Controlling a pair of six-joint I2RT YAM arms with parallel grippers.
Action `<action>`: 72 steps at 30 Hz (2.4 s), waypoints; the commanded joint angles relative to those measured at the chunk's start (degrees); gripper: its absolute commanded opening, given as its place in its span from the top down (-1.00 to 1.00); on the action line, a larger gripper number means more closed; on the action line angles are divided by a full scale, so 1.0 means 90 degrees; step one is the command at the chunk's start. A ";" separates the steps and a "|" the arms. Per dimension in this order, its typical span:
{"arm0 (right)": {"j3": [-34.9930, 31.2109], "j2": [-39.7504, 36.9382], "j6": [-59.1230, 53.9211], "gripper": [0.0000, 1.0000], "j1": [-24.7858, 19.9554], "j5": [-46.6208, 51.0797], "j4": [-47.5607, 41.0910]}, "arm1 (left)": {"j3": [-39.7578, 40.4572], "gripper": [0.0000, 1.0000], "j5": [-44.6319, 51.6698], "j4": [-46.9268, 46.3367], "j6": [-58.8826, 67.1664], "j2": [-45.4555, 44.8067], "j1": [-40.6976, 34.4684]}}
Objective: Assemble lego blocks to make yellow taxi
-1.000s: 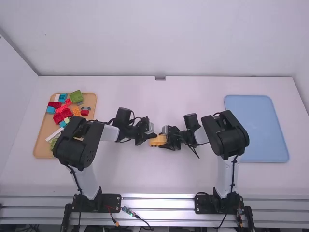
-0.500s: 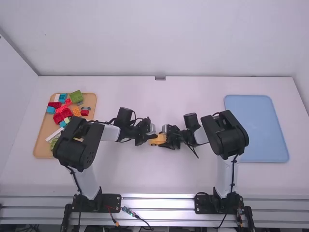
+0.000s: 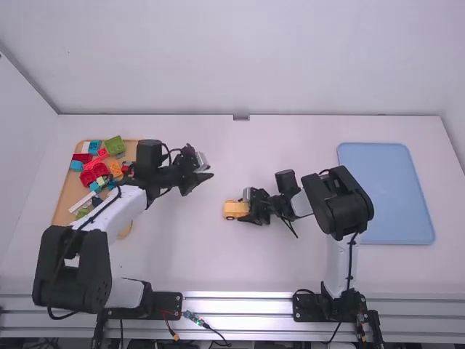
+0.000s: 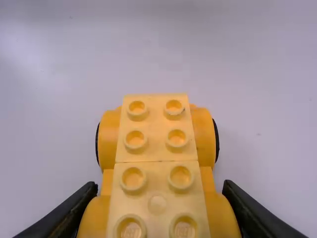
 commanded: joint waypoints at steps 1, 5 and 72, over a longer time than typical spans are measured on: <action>0.0083 0.0066 0.0039 -0.03 -0.0012 0.0073 -0.0022 | -0.0019 0.17 -0.1115 -0.0104 -0.0983 -0.0072 0.0024; 0.0092 0.0066 0.0206 -0.34 0.0010 0.0398 -0.0034 | -0.0019 -0.72 -0.2212 -0.0138 -0.1785 -0.0087 -0.0024; 0.2327 -0.2401 0.1515 -0.99 -0.0083 0.5855 -0.6278 | 0.7373 -0.16 -0.5972 -0.6204 -0.5826 0.5713 0.2999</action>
